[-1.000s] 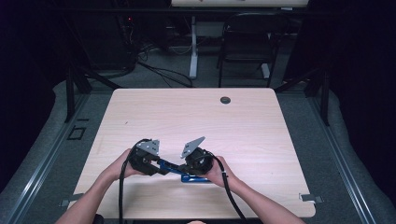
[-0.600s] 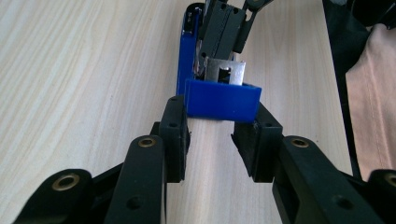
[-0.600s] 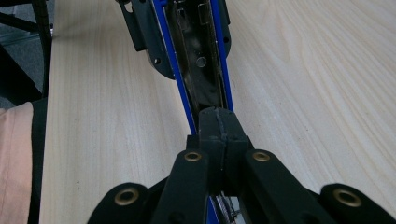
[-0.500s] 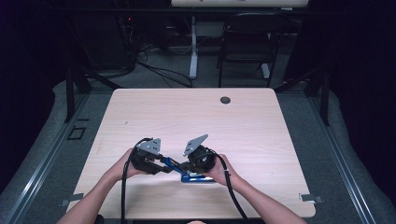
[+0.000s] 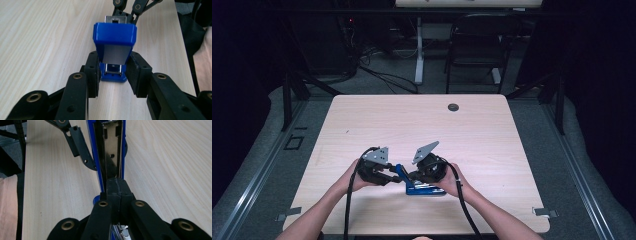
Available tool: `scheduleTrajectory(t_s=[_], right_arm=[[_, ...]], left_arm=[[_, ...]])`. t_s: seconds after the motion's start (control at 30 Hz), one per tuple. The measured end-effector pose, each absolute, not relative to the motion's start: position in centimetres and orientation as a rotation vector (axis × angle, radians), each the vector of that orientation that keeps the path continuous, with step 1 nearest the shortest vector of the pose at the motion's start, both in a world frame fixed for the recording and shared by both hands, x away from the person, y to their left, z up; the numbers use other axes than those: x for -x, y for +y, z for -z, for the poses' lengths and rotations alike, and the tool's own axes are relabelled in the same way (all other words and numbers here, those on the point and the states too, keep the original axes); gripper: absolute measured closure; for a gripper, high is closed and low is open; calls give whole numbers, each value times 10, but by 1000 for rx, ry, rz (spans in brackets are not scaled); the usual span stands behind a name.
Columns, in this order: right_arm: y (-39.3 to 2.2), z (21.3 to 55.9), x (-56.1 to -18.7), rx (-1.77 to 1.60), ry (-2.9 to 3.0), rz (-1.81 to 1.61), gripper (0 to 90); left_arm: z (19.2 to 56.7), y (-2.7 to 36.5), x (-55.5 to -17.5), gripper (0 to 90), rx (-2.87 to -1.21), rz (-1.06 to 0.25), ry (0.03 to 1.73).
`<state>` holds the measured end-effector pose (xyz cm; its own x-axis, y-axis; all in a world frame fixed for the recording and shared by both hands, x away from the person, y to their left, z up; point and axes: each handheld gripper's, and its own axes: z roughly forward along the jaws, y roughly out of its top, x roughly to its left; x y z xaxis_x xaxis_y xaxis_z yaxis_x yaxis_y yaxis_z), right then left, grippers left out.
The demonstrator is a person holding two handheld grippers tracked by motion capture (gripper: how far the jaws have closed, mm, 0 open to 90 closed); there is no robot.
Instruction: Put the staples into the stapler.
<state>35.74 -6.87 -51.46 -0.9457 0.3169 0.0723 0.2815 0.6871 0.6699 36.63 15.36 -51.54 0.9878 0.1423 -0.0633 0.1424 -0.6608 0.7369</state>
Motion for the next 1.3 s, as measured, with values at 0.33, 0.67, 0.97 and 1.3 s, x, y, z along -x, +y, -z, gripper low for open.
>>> scheduleTrajectory(t_s=[0.33,0.67,0.97,1.3], right_arm=[[-78,512,-360,-527,2849,-1098,900],[-84,512,-360,-549,2861,-1078,900],[-88,513,-359,-566,2870,-1062,900],[-98,511,-358,-595,2873,-1059,898]], left_arm=[[518,142,-369,649,-2246,7,203],[519,134,-369,649,-2235,16,189],[521,125,-368,651,-2232,21,186],[525,112,-366,651,-2246,31,167]])
